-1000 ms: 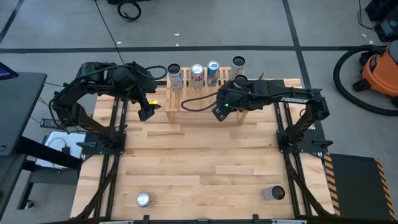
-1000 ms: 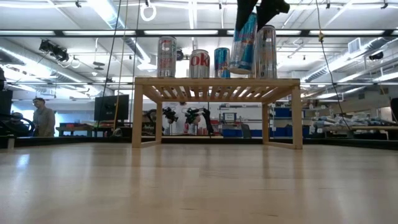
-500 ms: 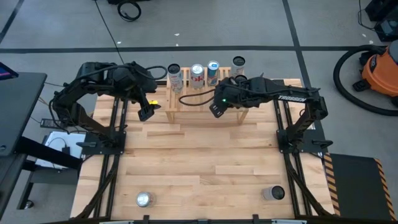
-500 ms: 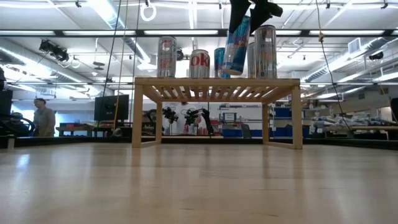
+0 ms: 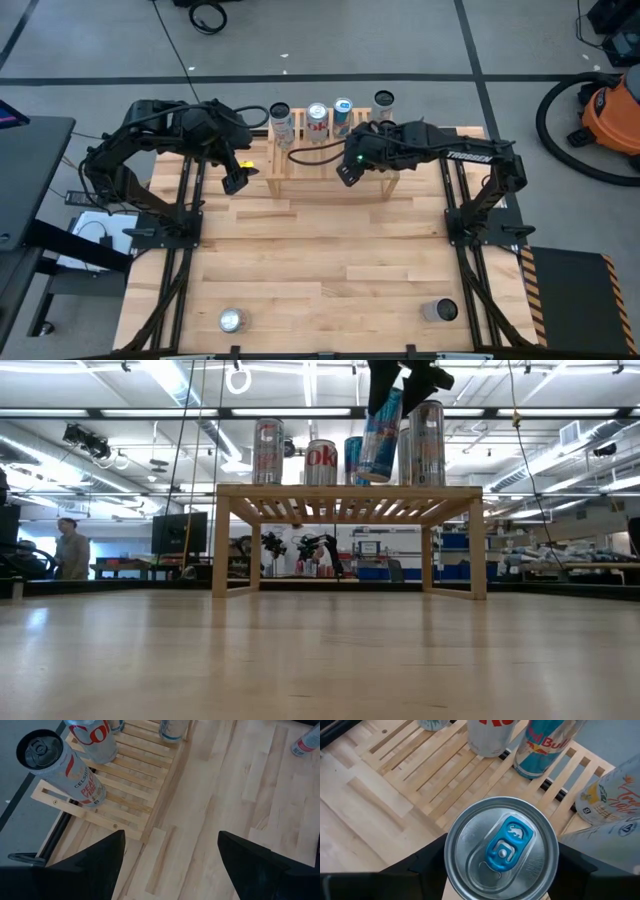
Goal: Place canned beverage on shelf
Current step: Put the blue soda can on the shelf aligned with the other blue soda can
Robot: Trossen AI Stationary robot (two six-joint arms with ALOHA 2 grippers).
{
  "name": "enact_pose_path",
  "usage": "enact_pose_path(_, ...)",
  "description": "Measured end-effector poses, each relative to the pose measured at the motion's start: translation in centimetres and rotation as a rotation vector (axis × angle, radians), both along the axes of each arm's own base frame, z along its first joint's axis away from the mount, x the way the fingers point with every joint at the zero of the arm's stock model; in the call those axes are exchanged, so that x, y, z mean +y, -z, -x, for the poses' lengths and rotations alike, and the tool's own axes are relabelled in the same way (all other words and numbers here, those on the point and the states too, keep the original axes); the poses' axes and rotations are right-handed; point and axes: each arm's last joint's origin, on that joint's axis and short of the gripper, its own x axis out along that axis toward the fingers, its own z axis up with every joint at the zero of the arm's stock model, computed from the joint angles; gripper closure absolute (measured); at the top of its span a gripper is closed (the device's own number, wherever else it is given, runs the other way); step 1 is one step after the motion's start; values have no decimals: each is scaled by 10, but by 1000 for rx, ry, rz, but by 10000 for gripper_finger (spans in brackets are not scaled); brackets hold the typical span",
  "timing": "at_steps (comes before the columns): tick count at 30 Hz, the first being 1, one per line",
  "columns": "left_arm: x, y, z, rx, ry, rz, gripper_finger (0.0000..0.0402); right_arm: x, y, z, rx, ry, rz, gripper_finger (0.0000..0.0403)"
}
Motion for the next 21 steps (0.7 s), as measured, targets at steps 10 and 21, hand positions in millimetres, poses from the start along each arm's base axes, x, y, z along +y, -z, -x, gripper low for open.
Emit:
enact_pose_path(10, 0, 0, 0, 0, 1, 0, 81, -12, 1, 1, -8, 11, -68, 130)
enact_pose_path(21, 0, 0, 0, 1, 2, -1, 81, -16, 1, 2, -7, 20, -70, 129)
